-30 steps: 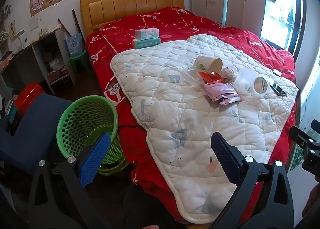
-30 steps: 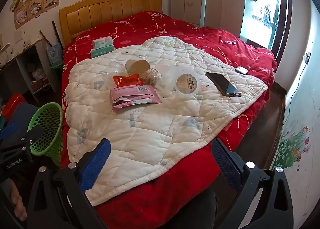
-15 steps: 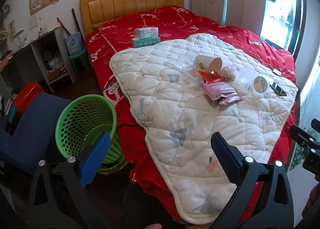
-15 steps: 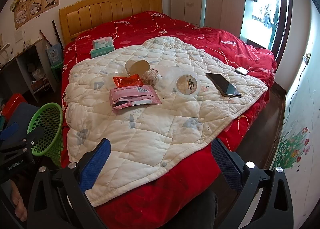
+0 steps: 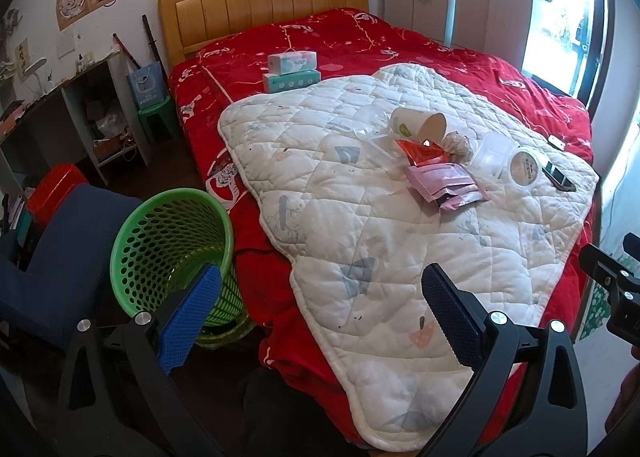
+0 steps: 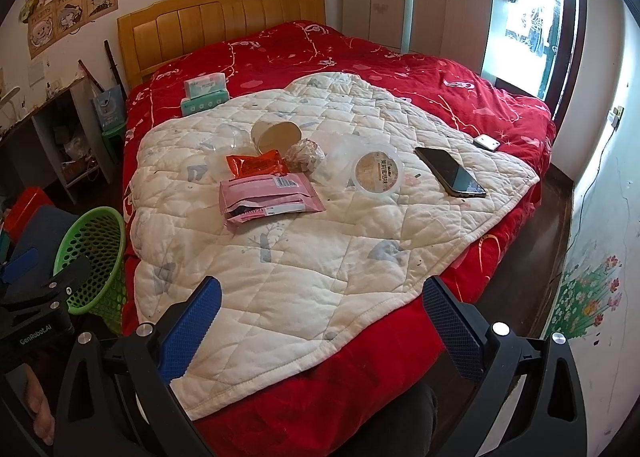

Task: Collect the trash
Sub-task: 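Move both tools toward the trash on the white quilted pad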

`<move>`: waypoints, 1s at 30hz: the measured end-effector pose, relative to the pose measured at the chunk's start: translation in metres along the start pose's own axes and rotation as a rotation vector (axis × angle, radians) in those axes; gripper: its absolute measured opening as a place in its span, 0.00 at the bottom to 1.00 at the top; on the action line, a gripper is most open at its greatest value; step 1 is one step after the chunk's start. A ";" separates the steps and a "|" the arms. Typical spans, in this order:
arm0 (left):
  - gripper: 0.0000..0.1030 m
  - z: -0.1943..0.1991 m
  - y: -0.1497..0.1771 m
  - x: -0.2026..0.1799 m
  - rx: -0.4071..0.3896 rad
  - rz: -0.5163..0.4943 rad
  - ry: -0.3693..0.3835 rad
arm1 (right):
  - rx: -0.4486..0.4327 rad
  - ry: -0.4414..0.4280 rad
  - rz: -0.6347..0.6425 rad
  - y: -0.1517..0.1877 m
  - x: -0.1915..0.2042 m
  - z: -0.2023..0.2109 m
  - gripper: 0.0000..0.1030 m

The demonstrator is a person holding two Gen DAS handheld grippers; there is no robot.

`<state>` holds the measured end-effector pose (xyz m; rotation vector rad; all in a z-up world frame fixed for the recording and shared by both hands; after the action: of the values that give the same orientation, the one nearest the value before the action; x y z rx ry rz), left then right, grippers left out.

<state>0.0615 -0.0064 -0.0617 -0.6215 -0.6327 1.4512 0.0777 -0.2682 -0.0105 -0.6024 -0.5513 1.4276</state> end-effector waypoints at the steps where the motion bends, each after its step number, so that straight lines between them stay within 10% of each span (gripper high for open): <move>1: 0.95 0.000 0.000 0.000 0.001 0.001 0.001 | 0.001 0.000 0.000 -0.001 0.000 -0.001 0.95; 30: 0.95 -0.010 -0.029 0.008 0.013 -0.003 -0.011 | 0.007 -0.028 -0.001 -0.022 0.001 -0.009 0.94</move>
<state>0.0884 0.0005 -0.0476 -0.6023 -0.6321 1.4556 0.0997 -0.2683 -0.0019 -0.5771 -0.5687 1.4385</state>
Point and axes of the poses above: each gripper's, at about its wrist camera, not at the fingertips, and z roughly against the way its jaws point, x to its left, y to its underside, the point moved 8 cm from there along -z, roughly the way its jaws point
